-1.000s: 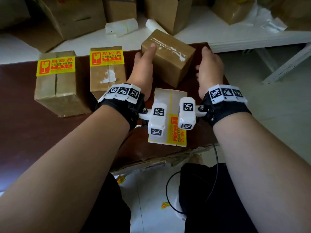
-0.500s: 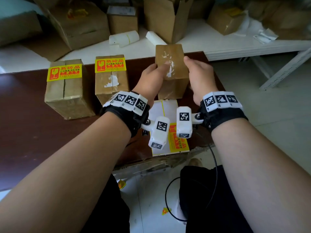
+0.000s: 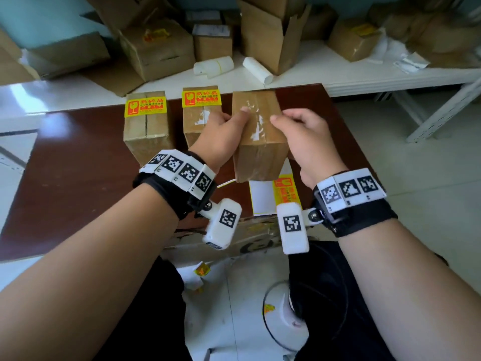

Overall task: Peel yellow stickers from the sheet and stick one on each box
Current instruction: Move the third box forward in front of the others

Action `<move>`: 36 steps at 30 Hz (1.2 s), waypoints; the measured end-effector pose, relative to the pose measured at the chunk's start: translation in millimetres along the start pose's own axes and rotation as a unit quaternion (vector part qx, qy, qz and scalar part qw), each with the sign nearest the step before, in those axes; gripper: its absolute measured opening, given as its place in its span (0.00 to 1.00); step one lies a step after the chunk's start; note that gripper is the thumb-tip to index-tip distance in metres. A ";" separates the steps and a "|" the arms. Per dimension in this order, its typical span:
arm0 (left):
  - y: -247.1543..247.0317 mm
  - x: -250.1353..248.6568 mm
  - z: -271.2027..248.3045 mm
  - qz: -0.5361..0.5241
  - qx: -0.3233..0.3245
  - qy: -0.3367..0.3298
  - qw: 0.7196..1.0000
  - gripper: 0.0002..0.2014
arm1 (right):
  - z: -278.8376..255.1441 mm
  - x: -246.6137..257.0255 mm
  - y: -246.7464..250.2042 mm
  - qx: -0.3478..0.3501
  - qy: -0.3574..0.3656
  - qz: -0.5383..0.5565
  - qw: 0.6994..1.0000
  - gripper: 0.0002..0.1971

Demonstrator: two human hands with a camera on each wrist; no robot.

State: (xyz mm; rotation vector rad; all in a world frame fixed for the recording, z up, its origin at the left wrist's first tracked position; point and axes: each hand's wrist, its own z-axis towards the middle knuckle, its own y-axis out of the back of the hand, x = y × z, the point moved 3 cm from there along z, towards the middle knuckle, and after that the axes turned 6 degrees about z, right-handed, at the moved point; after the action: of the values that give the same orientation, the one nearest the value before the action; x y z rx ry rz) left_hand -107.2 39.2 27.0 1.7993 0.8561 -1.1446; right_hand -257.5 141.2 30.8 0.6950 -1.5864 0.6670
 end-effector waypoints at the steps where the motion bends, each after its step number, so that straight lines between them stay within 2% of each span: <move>1: 5.4 5.7 -6.2 0.017 0.010 0.022 1.000 0.26 | -7.3 -3.6 -4.0 0.013 -0.013 -0.016 1.000 0.17; 5: 25.7 23.6 -28.6 0.097 0.062 0.100 0.988 0.34 | -29.4 -9.0 -16.9 0.070 -0.038 -0.083 0.993 0.17; 9: 39.8 33.9 -37.2 0.146 0.091 0.139 0.975 0.40 | -38.0 -12.2 -27.0 0.108 -0.071 -0.125 0.984 0.17; 12: 44.4 38.9 -34.8 0.167 0.083 0.140 0.973 0.39 | -38.8 -15.3 -37.2 0.117 -0.082 -0.139 0.980 0.19; 15: 47.5 39.9 -24.1 0.178 0.062 0.125 0.974 0.37 | -35.9 -20.2 -51.3 0.123 -0.081 -0.135 0.980 0.08; 17: 46.4 39.4 -16.9 0.184 0.048 0.119 0.975 0.35 | -30.7 -26.1 -60.6 0.119 -0.072 -0.135 0.981 0.07; 23: 41.9 34.8 -4.4 0.209 0.004 0.125 0.970 0.29 | 0.9 -43.6 -71.6 0.116 -0.048 -0.168 0.978 0.33; 25: 43.6 27.9 -2.5 0.253 -0.023 0.092 0.963 0.28 | -4.3 -34.7 -70.5 0.107 -0.053 -0.169 0.978 0.34; 27: 43.9 19.7 -4.3 0.276 -0.069 0.054 0.957 0.32 | -8.5 -28.9 -64.5 0.102 -0.073 -0.167 0.978 0.31; 29: 40.5 7.2 -13.9 0.252 -0.111 0.008 0.961 0.32 | -9.1 -26.3 -52.0 0.089 -0.091 -0.144 0.981 0.28; 32: 29.7 -13.0 -33.6 0.093 -0.144 -0.054 0.984 0.17 | -8.1 -23.8 -23.3 0.038 -0.117 -0.119 0.985 0.22; 33: 23.6 -17.6 -41.0 0.029 -0.133 -0.054 0.989 0.09 | -8.4 -25.0 -14.1 0.025 -0.132 -0.105 0.985 0.24; 34: 15.3 -20.5 -48.3 -0.026 -0.104 -0.046 0.993 0.04 | -10.4 -24.9 -6.7 0.012 -0.148 -0.091 0.985 0.30; 36: -6.1 -19.7 -60.5 -0.091 -0.017 -0.011 0.996 0.06 | -10.9 -27.2 8.3 -0.010 -0.180 -0.082 0.980 0.41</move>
State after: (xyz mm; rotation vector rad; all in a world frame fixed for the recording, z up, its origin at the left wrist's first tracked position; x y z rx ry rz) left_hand -97.0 93.8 58.9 1.7046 1.0370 -1.2536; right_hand -253.9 156.6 4.8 0.9592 -1.8372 0.4180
